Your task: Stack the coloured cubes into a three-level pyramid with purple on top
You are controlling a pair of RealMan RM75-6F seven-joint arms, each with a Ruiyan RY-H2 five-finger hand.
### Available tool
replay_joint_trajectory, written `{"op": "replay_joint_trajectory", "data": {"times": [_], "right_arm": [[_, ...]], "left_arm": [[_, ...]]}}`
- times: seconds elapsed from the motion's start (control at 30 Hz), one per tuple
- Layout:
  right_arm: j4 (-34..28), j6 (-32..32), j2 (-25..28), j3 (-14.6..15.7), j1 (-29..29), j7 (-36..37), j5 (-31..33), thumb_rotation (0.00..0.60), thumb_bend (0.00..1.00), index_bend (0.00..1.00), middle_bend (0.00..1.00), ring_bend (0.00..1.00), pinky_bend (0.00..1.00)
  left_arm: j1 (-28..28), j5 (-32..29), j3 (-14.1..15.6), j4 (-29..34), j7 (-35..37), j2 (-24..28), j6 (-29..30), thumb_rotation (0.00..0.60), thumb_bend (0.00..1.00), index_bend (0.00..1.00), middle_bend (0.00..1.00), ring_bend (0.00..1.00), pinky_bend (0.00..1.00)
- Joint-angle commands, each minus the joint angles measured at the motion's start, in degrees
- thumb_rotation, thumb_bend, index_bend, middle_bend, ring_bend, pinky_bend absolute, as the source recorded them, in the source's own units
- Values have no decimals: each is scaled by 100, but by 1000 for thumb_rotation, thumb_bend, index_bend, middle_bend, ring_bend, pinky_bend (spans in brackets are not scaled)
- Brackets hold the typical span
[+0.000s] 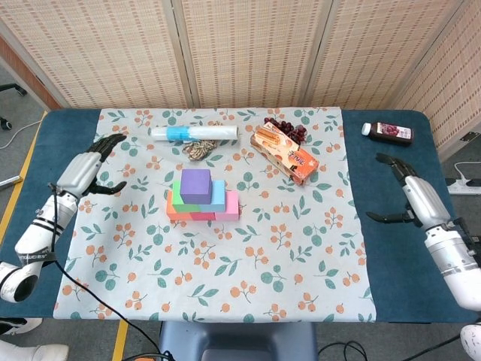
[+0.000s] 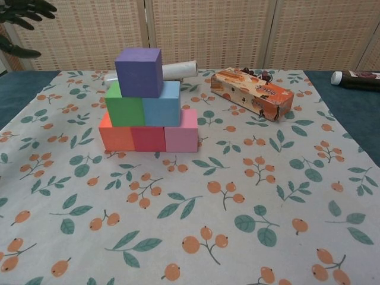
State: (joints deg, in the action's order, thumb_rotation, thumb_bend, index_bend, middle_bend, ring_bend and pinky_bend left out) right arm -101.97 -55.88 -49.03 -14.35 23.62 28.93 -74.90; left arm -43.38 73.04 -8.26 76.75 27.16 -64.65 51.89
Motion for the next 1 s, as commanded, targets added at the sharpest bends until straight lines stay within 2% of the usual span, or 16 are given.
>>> {"op": "replay_joint_trajectory", "data": {"times": [0.03,0.17,0.37,0.43,0.47,0.53,0.57,0.6,0.63,0.67,0.7,0.73,0.83,1.0], "right_arm": [[-85,595,99,96,301,363,-226,600,47,0,126,0,0],[-57,1072,24,78,640,642,-360,600,56,0,128,0,0],[168,1620,-417,77,1115,754,-284,600,55,0,126,0,0],[256,1770,-583,79,1243,797,-228,600,55,0,116,0,0],[320,1872,-690,86,1327,808,-194,600,56,0,104,0,0],[359,1905,-734,87,1361,806,-175,591,56,0,87,0,0],[377,1921,-756,89,1377,800,-168,563,56,0,72,0,0],[415,1956,-804,97,1412,776,-159,535,56,0,61,0,0],[483,2020,-886,118,1474,712,-147,465,56,0,41,0,0],[715,2194,-1087,228,1661,319,-268,381,56,0,23,0,0],[913,2257,-1267,284,1773,-9,-260,332,56,0,15,0,0],[1034,2268,-1403,317,1842,-277,-202,248,58,0,5,0,0],[1292,2327,-1775,423,2064,-1163,80,90,60,0,0,0,0],[1499,2439,-2135,504,2360,-1993,547,8,60,0,0,0,0]], "left_arm": [[299,-314,261,-276,-642,-285,-31,600,329,189,171,128,211],[485,-369,420,-378,-1110,-523,12,600,329,220,170,122,198],[561,-213,679,-497,-1726,-851,-170,587,325,234,84,9,71],[563,-209,710,-445,-1855,-895,-246,497,322,216,54,0,31],[563,-198,720,-402,-1909,-915,-284,395,321,198,36,0,14],[566,-192,721,-380,-1928,-916,-295,261,321,176,15,0,3],[565,-187,723,-369,-1938,-917,-303,219,321,168,10,0,2],[561,-175,730,-351,-1964,-921,-326,124,321,152,1,0,0],[554,-167,740,-318,-1993,-927,-373,68,321,139,0,0,0],[493,-130,801,-179,-1974,-928,-609,11,321,115,0,0,0],[451,-127,796,-126,-1957,-914,-716,0,322,92,0,0,0],[435,-127,776,-92,-1927,-914,-757,0,322,82,0,0,0],[395,-124,741,-68,-1934,-958,-867,0,321,65,0,0,0],[349,-197,728,-114,-2248,-1066,-947,0,320,36,0,0,0]]}}
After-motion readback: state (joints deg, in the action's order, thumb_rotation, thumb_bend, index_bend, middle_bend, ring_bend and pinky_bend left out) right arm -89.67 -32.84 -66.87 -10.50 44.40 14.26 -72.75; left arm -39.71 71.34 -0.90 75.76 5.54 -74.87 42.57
